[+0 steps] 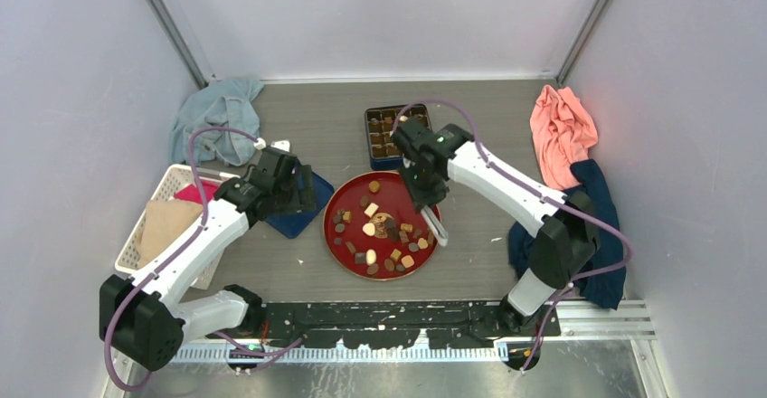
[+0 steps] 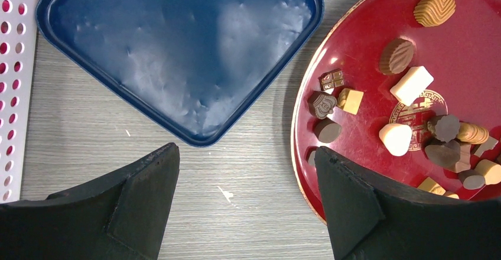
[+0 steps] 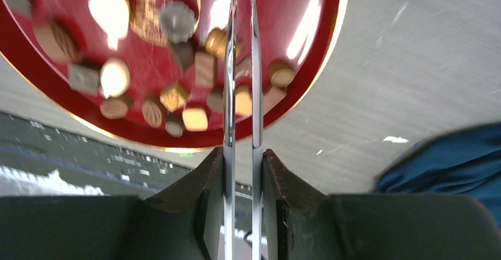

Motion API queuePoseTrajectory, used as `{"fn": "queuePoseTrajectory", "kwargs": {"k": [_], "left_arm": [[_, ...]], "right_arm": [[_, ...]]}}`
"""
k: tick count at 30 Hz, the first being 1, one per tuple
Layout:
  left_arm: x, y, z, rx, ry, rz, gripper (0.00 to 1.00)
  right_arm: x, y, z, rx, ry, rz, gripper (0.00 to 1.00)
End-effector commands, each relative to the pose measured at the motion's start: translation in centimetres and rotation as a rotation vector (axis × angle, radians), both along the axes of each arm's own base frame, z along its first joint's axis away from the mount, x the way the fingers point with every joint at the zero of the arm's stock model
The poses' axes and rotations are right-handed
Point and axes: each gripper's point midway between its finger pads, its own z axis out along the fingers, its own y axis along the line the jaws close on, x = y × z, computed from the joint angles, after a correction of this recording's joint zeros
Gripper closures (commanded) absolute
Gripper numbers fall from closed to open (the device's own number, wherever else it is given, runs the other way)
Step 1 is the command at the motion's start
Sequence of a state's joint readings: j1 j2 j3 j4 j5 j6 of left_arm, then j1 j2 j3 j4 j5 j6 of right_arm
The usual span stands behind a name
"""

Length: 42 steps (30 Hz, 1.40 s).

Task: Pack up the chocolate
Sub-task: Pick up the fake chocolate from the plate.

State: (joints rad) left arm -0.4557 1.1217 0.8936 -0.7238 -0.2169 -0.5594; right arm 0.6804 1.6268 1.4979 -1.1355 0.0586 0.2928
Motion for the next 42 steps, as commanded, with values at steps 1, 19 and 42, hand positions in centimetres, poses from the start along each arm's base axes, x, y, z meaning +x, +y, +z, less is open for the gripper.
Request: {"fn": "queuePoseTrajectory", "kwargs": {"k": [1,19,42], "left_arm": [[1.0,0.1,1.8,-0.001,-0.053,0.002,0.15],[1.3,-0.3,1.2,-0.005,-0.037,-0.003,0.15],[1.3,-0.4,1.1,-0.009,-0.035,-0.011,0.15]], "right_arm": [[-4.1,-0.4,-0.5,-0.010,0.072,0.017,0.68],[-10.9,0.9,-2.3,0.030,0.213,0.145,0.58],[-9.9,-2.4,-5.3,-0.204,0.219,0.170,0.54]]}}
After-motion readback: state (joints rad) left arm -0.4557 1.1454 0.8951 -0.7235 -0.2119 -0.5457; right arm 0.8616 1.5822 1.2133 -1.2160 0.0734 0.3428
